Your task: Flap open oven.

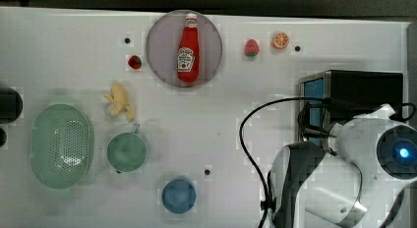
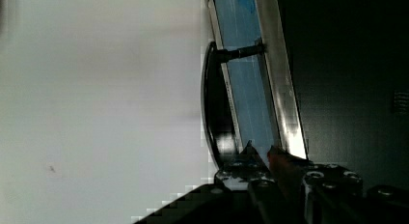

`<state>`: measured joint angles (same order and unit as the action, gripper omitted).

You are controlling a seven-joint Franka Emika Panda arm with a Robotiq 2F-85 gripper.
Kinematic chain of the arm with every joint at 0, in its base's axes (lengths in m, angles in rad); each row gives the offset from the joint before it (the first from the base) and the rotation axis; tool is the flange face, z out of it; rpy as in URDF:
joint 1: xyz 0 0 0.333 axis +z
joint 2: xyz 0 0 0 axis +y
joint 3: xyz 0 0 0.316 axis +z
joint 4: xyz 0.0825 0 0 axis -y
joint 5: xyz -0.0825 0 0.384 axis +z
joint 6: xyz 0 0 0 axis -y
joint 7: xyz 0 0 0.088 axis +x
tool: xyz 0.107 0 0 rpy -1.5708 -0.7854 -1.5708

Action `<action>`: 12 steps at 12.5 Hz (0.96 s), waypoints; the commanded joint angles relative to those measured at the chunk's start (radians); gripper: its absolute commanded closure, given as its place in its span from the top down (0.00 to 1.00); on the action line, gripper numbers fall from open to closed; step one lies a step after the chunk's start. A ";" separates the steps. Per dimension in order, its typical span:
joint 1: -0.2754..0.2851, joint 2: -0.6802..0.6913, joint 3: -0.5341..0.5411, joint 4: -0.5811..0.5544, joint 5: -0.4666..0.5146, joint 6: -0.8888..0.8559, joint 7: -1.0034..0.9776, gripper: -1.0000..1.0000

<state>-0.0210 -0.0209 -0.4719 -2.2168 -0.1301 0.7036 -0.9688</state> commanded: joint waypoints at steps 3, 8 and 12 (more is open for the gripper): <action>0.006 0.096 -0.012 -0.003 0.004 0.087 -0.065 0.17; 0.008 0.173 -0.005 -0.004 0.005 0.133 -0.065 0.17; 0.017 0.182 0.016 -0.007 0.002 0.131 -0.066 0.17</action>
<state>-0.0180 0.1707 -0.4727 -2.2188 -0.1281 0.8398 -0.9966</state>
